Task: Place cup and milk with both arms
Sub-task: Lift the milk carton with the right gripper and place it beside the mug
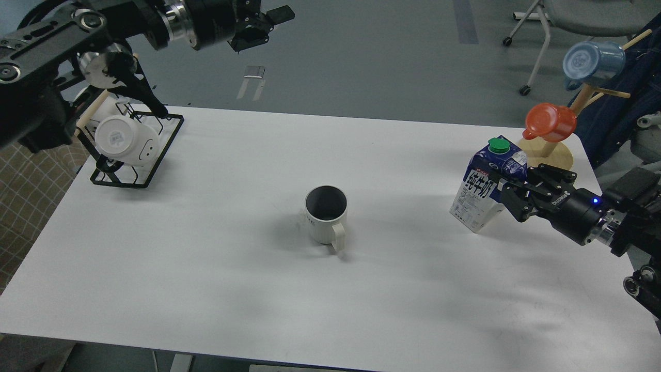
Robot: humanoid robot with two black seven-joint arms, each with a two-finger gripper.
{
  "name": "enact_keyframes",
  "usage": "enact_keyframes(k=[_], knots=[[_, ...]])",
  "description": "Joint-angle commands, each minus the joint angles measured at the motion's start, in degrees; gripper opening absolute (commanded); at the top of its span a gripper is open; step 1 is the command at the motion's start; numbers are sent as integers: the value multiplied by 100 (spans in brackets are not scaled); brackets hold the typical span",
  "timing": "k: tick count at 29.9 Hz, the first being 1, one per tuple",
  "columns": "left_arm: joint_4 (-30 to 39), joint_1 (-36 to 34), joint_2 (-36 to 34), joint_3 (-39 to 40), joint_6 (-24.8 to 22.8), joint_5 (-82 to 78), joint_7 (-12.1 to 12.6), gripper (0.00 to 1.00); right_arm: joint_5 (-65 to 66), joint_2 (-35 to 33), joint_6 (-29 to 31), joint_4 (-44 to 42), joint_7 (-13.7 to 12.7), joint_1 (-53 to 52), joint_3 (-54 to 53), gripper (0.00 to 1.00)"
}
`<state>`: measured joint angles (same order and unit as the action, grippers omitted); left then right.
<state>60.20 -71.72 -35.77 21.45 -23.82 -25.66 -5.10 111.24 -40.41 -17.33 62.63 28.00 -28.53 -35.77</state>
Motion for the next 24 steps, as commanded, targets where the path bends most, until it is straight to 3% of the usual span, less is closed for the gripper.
enact_keyframes(k=[1,11,13,24], knots=[[0,0,-9,0,0,0,0,97,-49,16,-43,205,0,-73,-9,0],[9,9,-18,-9,-8,-9,9,97,-76,279,-16,794,0,-566,-9,0],[9,9,-44,-9,-17,-9,9,97,-15,717,36,742,0,-732,17,0],[18,53,-70,-9,-26,-9,9,97,302,1597,45,48,0,-1058,378,0]])
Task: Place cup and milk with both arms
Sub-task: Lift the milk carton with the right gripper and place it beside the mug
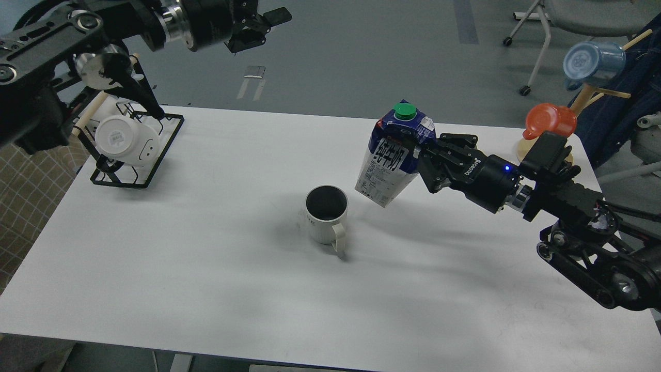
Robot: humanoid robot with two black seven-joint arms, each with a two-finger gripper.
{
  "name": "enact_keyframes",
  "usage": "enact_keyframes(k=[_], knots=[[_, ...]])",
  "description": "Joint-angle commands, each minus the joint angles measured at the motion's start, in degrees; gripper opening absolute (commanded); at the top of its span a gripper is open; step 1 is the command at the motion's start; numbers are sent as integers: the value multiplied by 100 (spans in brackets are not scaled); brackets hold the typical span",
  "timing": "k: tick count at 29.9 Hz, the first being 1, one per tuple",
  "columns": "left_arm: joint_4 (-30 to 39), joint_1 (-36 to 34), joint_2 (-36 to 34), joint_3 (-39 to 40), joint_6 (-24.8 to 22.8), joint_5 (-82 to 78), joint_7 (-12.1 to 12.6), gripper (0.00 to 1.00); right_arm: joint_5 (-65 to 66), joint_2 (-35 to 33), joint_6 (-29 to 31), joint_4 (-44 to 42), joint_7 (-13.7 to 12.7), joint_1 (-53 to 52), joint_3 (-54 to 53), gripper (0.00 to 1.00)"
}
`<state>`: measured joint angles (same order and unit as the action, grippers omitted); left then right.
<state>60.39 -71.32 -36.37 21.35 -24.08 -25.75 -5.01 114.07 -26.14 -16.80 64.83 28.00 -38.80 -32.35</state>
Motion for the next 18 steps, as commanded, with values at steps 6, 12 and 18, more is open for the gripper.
enact_keyframes(k=[6,12,18], knots=[[8,57,-11,18,0,0,0,97,27,346,-7,-409,0,-128,132,0],[8,92,-11,18,0,0,-9,97,27,531,-7,-576,0,-155,264,0],[8,92,-11,27,9,0,-9,97,36,715,-16,-805,0,-163,299,0]])
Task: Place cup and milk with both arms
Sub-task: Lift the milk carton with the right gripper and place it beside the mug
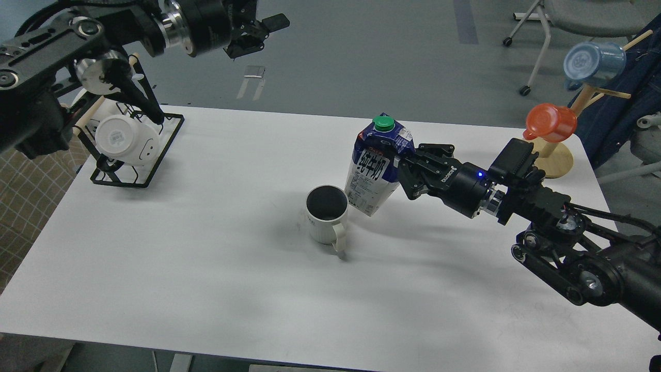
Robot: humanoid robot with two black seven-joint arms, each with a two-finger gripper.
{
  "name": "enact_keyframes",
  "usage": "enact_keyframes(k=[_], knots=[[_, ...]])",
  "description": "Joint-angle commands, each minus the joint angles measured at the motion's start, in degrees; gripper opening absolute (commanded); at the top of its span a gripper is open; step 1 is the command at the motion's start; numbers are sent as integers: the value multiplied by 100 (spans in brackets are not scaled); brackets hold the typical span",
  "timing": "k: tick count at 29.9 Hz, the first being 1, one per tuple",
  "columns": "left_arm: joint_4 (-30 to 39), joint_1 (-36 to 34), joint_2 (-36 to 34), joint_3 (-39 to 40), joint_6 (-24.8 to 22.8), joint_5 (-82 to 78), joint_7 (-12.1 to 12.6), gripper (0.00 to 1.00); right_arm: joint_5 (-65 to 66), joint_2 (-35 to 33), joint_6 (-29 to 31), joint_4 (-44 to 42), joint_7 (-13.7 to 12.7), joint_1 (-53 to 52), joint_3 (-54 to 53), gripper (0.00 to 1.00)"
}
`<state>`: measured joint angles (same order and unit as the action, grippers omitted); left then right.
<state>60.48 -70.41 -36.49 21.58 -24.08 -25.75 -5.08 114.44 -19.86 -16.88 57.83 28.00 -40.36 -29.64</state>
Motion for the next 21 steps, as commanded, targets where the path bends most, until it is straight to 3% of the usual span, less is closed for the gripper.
enact_keyframes(k=[1,12,16,21], knots=[[-1,1,1,4,9,0,-1,97,0,97,-8,-113,0,-7,37,0],[-1,1,10,4,18,9,-19,97,26,220,-26,-228,0,1,107,0],[-9,1,1,4,18,9,-28,97,26,220,-43,-307,0,1,107,13],[-1,1,10,4,27,9,-37,97,26,228,-52,-316,0,37,116,21]])
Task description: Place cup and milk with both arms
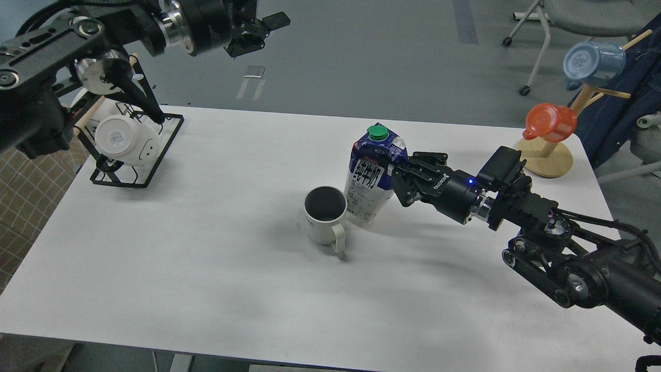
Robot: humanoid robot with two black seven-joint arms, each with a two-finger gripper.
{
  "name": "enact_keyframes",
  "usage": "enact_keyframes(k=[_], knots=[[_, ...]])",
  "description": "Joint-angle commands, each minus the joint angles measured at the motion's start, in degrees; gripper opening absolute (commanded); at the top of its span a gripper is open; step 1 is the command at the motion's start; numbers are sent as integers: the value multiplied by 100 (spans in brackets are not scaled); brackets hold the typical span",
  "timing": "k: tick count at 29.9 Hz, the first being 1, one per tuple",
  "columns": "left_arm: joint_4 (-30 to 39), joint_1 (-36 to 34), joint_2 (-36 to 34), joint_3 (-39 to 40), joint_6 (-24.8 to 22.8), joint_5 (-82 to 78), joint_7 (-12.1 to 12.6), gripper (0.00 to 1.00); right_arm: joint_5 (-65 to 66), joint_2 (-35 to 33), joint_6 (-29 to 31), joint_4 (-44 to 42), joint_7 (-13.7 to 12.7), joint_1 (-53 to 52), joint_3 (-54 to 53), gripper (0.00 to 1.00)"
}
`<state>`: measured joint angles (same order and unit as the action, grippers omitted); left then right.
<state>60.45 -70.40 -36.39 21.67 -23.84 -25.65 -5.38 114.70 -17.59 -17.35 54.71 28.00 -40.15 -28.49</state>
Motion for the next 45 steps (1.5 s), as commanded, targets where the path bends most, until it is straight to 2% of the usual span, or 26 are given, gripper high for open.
enact_keyframes(k=[1,3,12,16,22,32,39,44,45], knots=[[2,0,9,-5,2,-2,-7,97,0,2,-6,-12,0,24,1,22],[2,0,35,4,2,-2,-7,97,-9,2,-14,-21,0,33,1,25],[2,0,18,4,2,-2,-7,97,-27,2,-41,23,0,42,-7,56],[2,0,9,4,2,-2,-7,97,-36,-7,-41,58,0,69,-7,62],[2,0,9,4,2,-2,-7,97,-44,-86,-67,137,0,148,-7,65],[2,0,0,4,-7,-2,-7,97,-62,-798,-6,664,0,323,-7,69],[2,-9,-8,48,-16,-2,-7,97,-106,-1668,21,1508,0,499,-34,73],[2,-9,-35,65,-24,-2,2,97,-517,-3054,47,2780,0,701,-95,75],[2,-9,-35,65,-24,-2,2,97,-519,-3057,47,2782,0,701,-95,75]])
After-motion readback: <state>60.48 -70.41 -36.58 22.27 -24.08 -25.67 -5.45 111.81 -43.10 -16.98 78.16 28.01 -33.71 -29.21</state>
